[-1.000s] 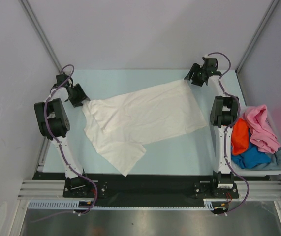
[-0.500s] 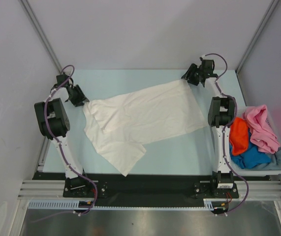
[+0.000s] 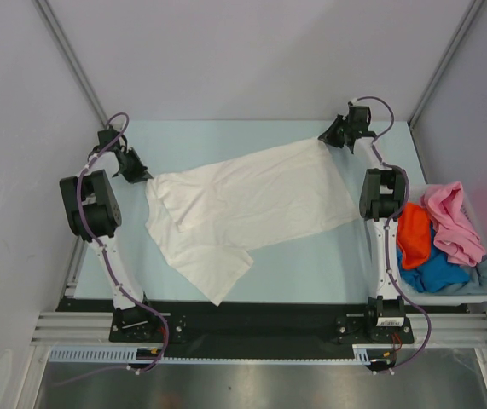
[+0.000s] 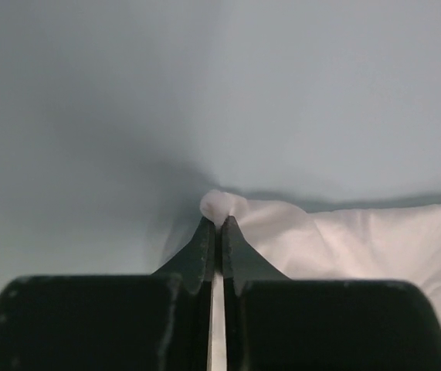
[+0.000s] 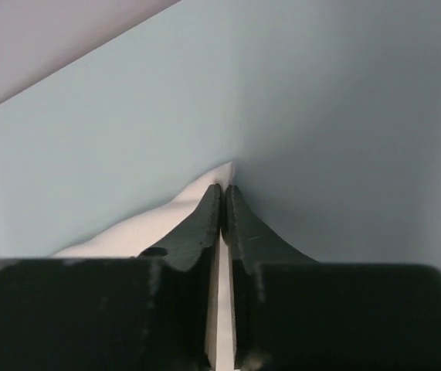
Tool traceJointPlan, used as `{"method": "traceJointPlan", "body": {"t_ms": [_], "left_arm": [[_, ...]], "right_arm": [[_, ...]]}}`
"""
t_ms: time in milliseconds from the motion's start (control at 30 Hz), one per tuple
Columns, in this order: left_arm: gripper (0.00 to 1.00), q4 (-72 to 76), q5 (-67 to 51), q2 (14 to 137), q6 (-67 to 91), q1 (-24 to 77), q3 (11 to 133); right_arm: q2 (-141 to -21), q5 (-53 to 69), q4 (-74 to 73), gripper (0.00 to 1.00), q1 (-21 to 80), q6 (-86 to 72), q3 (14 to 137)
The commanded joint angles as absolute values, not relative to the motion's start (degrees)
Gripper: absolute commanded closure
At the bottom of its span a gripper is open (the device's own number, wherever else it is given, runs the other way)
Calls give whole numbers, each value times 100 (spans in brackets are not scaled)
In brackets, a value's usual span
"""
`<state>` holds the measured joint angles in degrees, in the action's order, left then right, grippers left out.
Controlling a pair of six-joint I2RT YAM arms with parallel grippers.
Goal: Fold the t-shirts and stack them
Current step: Fold the tshirt
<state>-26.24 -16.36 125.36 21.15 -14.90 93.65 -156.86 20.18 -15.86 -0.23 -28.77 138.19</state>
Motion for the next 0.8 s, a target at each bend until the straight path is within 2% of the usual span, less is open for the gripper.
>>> {"method": "traceJointPlan", "body": {"t_ms": [0, 33, 300, 667, 700, 767], "left_arm": [[100, -2487, -1793, 12656, 2127, -1573, 9553], [100, -2453, -1880, 12735, 2144, -1582, 9597], [100, -2057, -1960, 13078, 2390, -1652, 10080], [100, -2373, -1881, 13983, 2408, -1652, 11943], [92, -2443, -1829, 14044, 2373, -1652, 12144], [70, -2671, -1653, 14089, 2303, -1652, 12269]], "right_arm": [[-15680, 1635, -1215, 94, -44, -3172, 13764], [-15636, 1591, -1065, 100, -96, -3251, 13590], [-15714, 1318, -370, 100, -246, -3858, 13666], [-15899, 1221, -369, 100, -211, -4078, 13851], [-15891, 1256, -378, 96, -211, -4096, 13860], [-15873, 1310, -431, 82, -193, -4087, 13948]]}}
